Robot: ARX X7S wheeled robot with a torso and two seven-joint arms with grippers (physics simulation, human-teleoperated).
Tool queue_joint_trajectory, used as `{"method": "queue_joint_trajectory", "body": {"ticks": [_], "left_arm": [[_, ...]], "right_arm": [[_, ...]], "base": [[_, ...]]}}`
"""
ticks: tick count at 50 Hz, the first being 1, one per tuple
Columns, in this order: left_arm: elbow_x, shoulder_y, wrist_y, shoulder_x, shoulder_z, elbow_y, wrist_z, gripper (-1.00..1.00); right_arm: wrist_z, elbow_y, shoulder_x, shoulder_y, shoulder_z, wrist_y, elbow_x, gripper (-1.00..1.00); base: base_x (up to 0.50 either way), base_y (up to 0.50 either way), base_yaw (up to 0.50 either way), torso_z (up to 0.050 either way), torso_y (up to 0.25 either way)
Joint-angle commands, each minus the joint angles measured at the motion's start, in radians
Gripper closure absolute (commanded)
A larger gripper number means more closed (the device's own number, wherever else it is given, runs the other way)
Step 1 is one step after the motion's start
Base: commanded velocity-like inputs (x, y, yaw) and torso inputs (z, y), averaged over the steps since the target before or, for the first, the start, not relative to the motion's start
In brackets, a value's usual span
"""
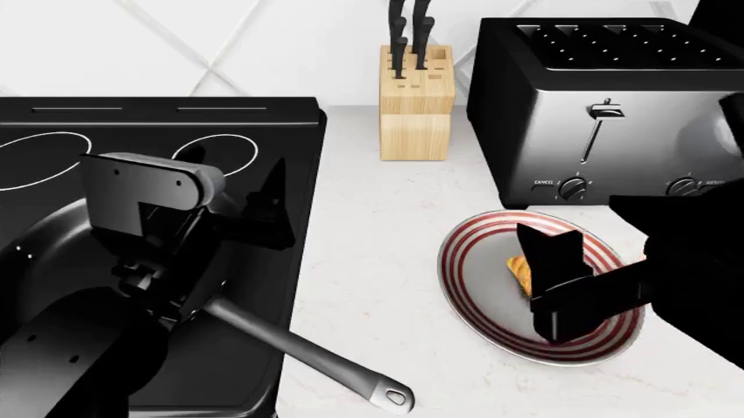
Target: Pick the croissant and place it on the pan. Then turn on the stove to warm the croissant.
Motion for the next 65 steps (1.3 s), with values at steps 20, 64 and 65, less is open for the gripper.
{"method": "queue_joint_trajectory", "body": {"ticks": [20, 64, 65], "left_arm": [[0.010, -0.013, 0.033, 0.003, 0.038, -0.041, 0.011, -1.00], [-0.013, -0.029, 0.046, -0.008, 0.032, -0.038, -0.002, -1.00], [-0.012, -0.029, 0.047, -0.008, 0.033, -0.039, -0.001, -1.00]], "right_arm": [[-0.166, 0.318, 0.033, 0.038, -0.060, 0.287, -0.052, -1.00], [-0.505, 0.613, -0.060, 0.112, -0.154, 0.501, -0.415, -1.00], [-0.521, 0.615, -0.062, 0.113, -0.155, 0.499, -0.434, -1.00]], "base": [[0.00, 0.00, 0.00, 0.000, 0.000], [0.00, 0.00, 0.00, 0.000, 0.000], [0.00, 0.00, 0.00, 0.000, 0.000]]}}
